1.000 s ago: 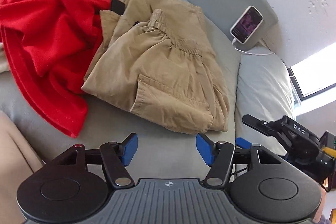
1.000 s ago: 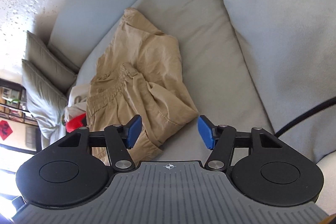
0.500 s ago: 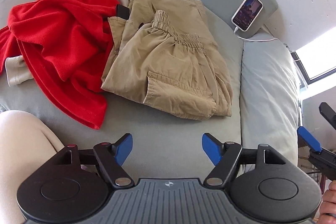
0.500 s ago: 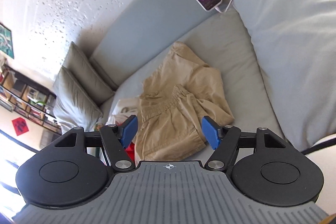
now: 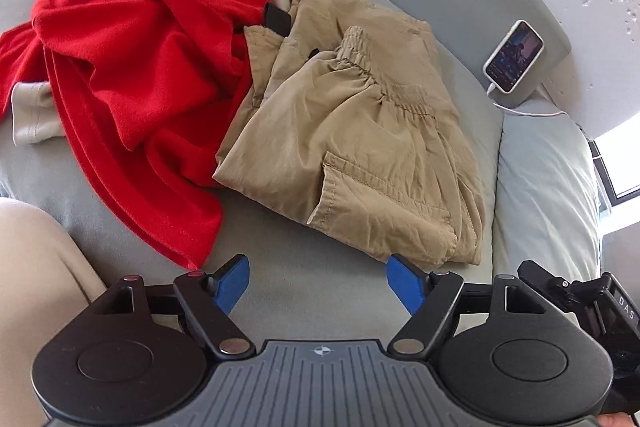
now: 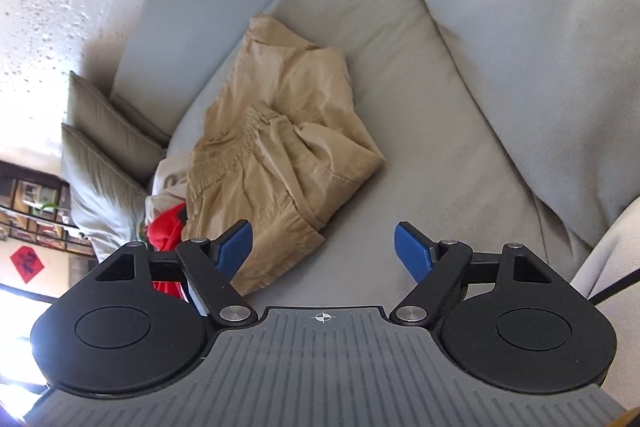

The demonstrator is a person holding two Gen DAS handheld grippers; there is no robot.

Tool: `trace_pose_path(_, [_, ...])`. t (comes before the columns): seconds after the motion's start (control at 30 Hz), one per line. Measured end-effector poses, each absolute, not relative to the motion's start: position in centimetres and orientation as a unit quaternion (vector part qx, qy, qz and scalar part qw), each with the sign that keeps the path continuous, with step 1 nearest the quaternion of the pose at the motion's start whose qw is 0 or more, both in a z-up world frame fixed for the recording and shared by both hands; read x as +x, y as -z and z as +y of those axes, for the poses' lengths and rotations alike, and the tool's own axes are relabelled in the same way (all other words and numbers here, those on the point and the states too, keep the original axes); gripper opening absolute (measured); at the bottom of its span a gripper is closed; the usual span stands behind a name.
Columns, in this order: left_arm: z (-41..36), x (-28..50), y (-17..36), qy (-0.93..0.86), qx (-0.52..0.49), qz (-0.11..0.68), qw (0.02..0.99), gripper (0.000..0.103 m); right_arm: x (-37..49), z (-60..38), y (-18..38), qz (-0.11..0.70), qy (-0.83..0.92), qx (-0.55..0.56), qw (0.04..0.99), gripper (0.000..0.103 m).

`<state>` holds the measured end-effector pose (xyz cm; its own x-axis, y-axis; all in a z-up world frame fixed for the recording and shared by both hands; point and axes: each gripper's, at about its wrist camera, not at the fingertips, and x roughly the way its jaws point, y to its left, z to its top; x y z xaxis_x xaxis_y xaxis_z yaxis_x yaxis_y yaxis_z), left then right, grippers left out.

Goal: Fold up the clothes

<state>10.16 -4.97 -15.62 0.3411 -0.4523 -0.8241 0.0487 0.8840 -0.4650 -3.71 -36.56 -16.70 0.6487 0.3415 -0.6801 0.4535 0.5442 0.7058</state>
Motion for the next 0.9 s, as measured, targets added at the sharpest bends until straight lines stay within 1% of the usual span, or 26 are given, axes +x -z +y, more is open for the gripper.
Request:
trace_pose_path(0.3, [-4.4, 11.5, 17.1, 0.143, -0.230, 0.538, 0.798, 0.072, -1.1, -37.2, 19.0, 0.426, 0.038, 0.484, 0.763, 0.080])
trace_pose_path(0.47, [-4.4, 11.7, 17.4, 0.140, -0.245, 0.528, 0.801, 0.075, -1.0, -38.0, 19.8, 0.417, 0.035, 0.505, 0.755, 0.080])
trace_pose_path(0.63, [-4.1, 12.1, 17.9, 0.131, -0.271, 0.518, 0.801, 0.076, -0.1, -38.5, 20.9, 0.400, 0.025, 0.514, 0.758, 0.080])
trace_pose_path(0.9, [-3.3, 10.8, 18.3, 0.127, -0.309, 0.491, 0.804, 0.077, 3.7, -37.0, 22.1, 0.365, -0.043, 0.415, 0.832, 0.081])
